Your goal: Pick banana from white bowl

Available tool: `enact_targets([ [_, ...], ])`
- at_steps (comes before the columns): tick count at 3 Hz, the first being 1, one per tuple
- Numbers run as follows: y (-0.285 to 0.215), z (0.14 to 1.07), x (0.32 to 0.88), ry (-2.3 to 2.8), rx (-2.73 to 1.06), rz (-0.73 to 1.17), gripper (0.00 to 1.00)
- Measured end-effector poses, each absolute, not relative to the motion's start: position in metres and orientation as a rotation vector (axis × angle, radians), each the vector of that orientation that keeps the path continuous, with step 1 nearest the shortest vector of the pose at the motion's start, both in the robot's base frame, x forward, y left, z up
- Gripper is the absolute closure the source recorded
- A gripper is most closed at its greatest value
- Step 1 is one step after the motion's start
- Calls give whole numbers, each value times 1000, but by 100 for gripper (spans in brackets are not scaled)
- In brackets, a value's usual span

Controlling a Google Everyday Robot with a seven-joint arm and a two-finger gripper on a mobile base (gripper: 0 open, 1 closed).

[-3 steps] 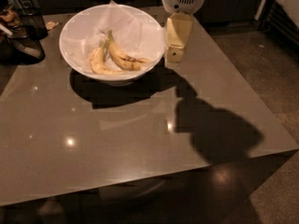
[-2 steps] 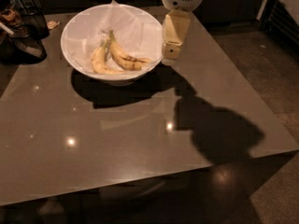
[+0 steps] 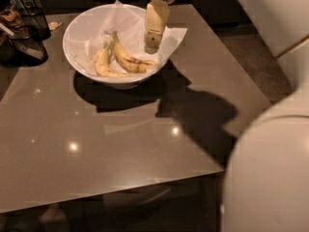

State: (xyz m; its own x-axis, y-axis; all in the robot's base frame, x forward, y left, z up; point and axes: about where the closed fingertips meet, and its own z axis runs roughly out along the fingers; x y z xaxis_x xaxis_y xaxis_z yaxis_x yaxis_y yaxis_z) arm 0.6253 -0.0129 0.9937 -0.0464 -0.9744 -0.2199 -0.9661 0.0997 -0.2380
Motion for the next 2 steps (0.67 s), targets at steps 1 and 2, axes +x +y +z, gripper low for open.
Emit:
enact_targets([
  [1, 7, 987, 647, 2065, -1907, -10, 10],
  [2, 22, 981, 662, 2066, -1910, -3, 9],
])
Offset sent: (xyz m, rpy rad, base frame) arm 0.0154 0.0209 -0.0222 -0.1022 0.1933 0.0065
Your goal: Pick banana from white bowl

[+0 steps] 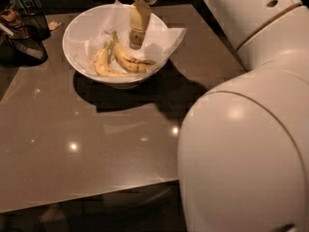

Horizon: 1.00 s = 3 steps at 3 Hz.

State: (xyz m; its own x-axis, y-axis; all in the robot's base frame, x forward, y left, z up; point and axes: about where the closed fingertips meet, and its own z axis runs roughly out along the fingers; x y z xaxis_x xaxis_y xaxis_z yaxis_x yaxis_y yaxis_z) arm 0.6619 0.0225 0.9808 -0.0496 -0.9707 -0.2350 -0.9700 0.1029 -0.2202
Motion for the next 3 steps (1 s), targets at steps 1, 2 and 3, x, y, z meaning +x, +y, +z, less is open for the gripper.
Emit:
enact_targets([
  [1, 34, 974, 672, 2064, -1921, 8, 16],
  [2, 44, 964, 678, 2068, -1935, 32, 28],
  [3, 50, 956, 683, 2084, -1934, 59, 31],
])
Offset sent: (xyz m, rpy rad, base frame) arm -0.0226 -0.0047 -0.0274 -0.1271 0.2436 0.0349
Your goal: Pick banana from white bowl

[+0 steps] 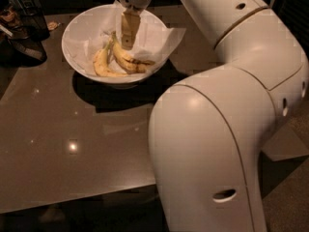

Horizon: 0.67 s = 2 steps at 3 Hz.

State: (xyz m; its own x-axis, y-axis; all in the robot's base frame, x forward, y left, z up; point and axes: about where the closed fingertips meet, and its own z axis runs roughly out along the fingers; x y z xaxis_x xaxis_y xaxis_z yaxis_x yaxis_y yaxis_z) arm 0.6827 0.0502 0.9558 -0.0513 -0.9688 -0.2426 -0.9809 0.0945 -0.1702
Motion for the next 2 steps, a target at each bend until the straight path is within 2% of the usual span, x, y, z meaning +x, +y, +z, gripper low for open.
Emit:
enact_targets([
  [2, 57, 926, 688, 2151, -1925, 152, 30],
])
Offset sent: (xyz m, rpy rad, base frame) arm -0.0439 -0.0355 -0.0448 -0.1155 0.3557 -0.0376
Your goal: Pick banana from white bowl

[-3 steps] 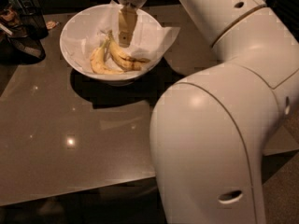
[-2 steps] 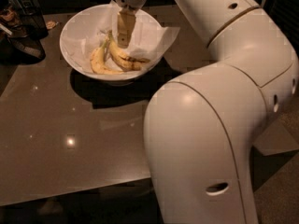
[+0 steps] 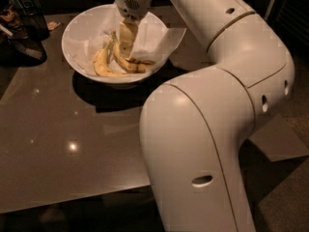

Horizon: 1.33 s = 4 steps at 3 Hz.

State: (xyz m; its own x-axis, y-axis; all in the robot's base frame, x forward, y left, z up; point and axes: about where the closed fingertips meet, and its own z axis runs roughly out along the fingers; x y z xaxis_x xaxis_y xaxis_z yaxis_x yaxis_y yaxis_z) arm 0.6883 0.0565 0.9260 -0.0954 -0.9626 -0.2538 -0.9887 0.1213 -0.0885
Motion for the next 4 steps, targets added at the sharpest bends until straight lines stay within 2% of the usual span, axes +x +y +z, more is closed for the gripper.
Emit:
enact_targets([
  [1, 53, 911, 688, 2218, -1889, 206, 32],
  [3, 46, 893, 688, 2344, -1809, 250, 45],
  [4, 46, 887, 689, 2372, -1797, 256, 42],
])
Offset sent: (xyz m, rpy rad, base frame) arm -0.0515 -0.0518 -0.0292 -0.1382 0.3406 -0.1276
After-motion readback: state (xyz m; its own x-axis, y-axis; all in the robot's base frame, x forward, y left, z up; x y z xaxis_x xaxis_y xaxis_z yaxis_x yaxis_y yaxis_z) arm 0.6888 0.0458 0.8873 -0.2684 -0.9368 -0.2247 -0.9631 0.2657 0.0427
